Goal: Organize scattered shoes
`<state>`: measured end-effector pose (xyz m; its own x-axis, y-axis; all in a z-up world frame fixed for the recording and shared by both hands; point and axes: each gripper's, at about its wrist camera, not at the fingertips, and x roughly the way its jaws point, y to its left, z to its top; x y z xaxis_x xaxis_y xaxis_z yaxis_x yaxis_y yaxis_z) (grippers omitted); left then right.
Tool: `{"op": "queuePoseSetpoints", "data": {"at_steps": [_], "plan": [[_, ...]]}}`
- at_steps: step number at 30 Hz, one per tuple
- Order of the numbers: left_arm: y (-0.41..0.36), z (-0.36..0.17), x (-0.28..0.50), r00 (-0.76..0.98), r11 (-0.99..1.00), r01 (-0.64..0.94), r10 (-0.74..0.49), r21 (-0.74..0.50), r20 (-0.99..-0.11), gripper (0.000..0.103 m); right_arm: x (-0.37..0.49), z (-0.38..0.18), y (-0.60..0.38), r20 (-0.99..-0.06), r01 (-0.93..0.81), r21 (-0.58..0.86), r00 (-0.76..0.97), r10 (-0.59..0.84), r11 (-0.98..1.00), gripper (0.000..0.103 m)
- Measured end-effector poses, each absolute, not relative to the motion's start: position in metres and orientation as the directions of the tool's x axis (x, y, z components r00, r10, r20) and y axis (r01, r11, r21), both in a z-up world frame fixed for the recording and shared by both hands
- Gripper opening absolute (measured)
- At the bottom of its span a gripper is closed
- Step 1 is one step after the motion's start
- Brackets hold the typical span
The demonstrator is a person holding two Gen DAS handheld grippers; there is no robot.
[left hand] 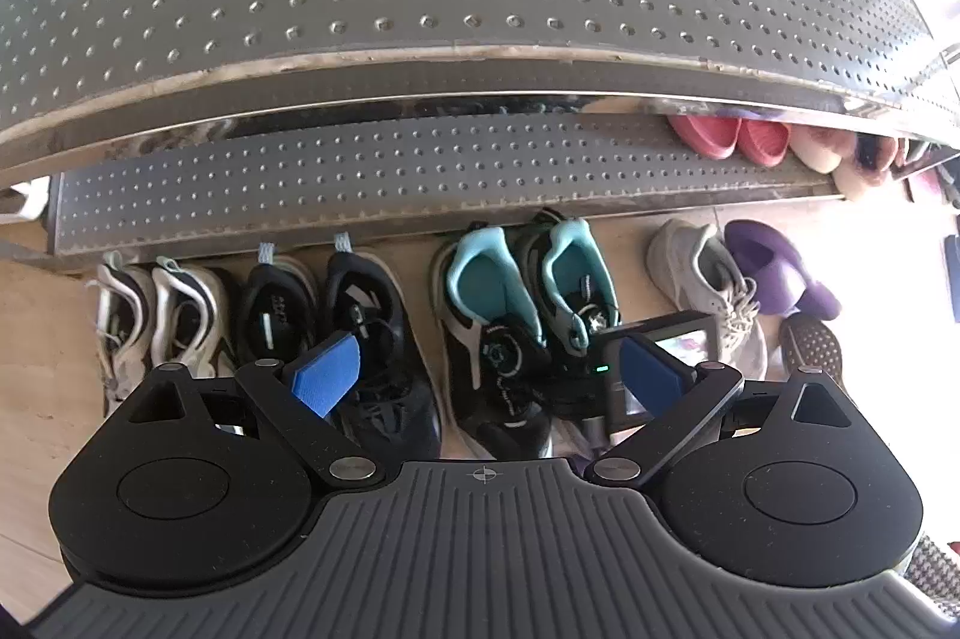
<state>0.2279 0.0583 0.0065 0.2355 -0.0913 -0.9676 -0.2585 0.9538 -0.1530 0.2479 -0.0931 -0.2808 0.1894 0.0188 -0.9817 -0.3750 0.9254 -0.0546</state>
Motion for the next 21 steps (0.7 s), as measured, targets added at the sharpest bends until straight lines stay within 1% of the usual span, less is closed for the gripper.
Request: {"op": "queuePoseSetpoints", "data": {"at_steps": [1, 3, 6, 9, 12, 16, 19, 21], "plan": [[0.058, 0.007, 0.228, 0.236, 0.954, -0.258, -0.088, -0.150, -0.968, 0.097, 0.250, -0.274, -0.095, -0.985, -0.376, -0.034, 0.170, 0.033, 0.926, 0.081], [0.059, 0.010, 0.227, 0.243, 0.956, -0.252, -0.085, -0.148, -0.966, 0.097, 0.246, -0.259, -0.101, -0.985, -0.392, -0.038, 0.170, 0.031, 0.919, 0.087], [0.057, 0.012, 0.224, 0.250, 0.965, -0.229, -0.068, -0.128, -0.966, 0.097, 0.229, -0.228, -0.120, -0.985, -0.399, -0.054, 0.173, 0.017, 0.915, 0.088], [0.050, 0.010, 0.219, 0.237, 0.975, -0.200, -0.052, -0.101, -0.970, 0.097, 0.207, -0.204, -0.149, -0.995, -0.321, -0.028, 0.096, 0.003, 0.947, 0.088], [0.036, 0.000, 0.211, 0.195, 0.980, -0.165, -0.076, -0.109, -0.978, 0.097, 0.188, -0.168, -0.188, -0.997, -0.205, 0.045, 0.050, 0.057, 0.978, 0.088], [0.010, -0.019, 0.198, 0.132, 0.987, -0.110, -0.101, -0.116, -0.986, 0.097, 0.154, -0.101, -0.244, -0.987, -0.078, 0.096, 0.124, 0.105, 0.992, 0.092], [-0.010, -0.042, 0.189, 0.079, 0.995, -0.065, -0.076, -0.081, -0.994, 0.097, 0.138, -0.066, -0.288, -0.973, 0.014, 0.125, 0.200, 0.119, 0.992, 0.094], [-0.025, -0.062, 0.174, 0.013, 0.997, -0.056, -0.058, -0.059, -0.998, 0.096, 0.132, -0.057, -0.312, -0.959, 0.069, 0.152, 0.253, 0.130, 0.986, 0.095]]}}
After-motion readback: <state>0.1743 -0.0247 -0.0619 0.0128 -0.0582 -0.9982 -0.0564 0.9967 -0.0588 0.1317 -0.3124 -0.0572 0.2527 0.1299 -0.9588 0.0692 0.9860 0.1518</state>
